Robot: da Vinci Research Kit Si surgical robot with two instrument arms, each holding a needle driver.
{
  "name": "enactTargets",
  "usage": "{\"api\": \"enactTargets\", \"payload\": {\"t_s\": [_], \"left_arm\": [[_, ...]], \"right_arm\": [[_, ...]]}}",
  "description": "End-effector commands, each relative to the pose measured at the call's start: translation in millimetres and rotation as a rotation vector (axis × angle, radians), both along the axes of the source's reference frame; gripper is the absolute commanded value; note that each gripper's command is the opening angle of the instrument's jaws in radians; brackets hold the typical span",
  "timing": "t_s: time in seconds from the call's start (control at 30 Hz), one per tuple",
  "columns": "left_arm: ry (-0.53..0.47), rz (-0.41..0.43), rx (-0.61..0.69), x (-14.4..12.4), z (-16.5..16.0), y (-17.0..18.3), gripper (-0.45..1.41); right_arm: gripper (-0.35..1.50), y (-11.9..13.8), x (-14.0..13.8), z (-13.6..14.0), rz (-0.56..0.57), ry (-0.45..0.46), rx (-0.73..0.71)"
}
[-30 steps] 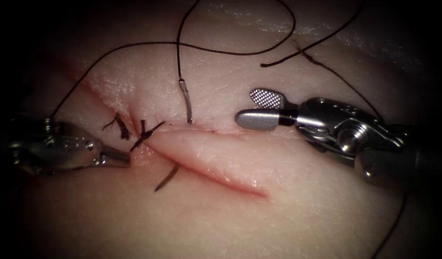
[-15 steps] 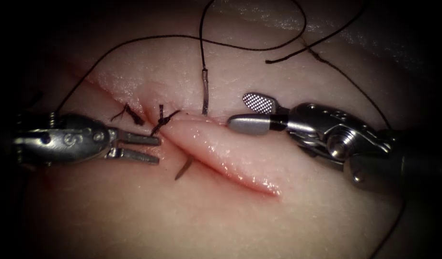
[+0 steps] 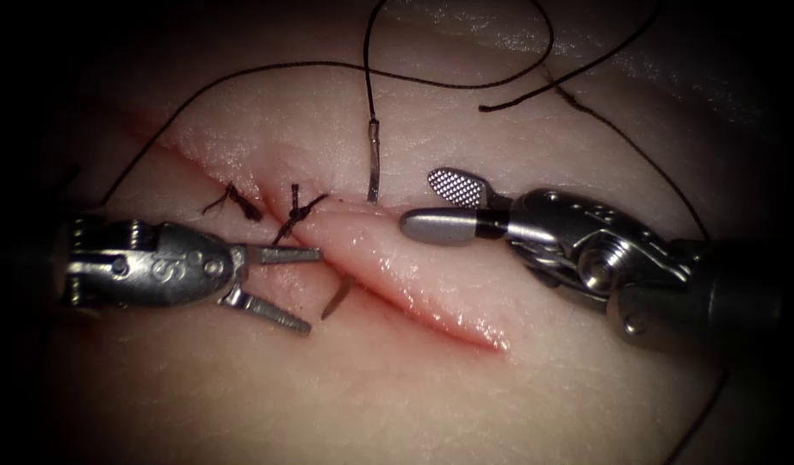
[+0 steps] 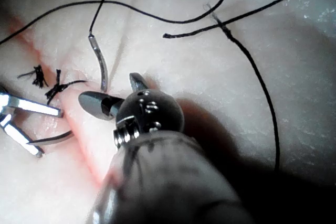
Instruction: Wound Closure
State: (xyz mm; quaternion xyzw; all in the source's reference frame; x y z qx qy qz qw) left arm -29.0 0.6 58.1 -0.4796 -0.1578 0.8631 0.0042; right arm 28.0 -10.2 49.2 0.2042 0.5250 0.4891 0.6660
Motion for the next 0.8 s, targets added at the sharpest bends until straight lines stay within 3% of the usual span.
{"api": "enactTargets", "payload": {"t_s": [0.03, 0.6, 0.8], "left_arm": [[-0.003, 0.009, -0.013, -1.0, 0.6, -0.4, 0.37], [-0.032, 0.016, -0.023, -3.3, 2.4, -0.3, 0.21], [-0.056, -0.027, 0.053, -3.8, 1.6, 0.5, -0.45]], "right_arm": [[1.2, -0.1, 0.8, 0.4, 0.0, 0.002, -0.001], [1.16, -0.4, 1.1, 0.7, 0.002, 0.005, 0.0], [1.15, -0.6, 1.1, 0.8, 0.006, 0.009, 0.008]]}}
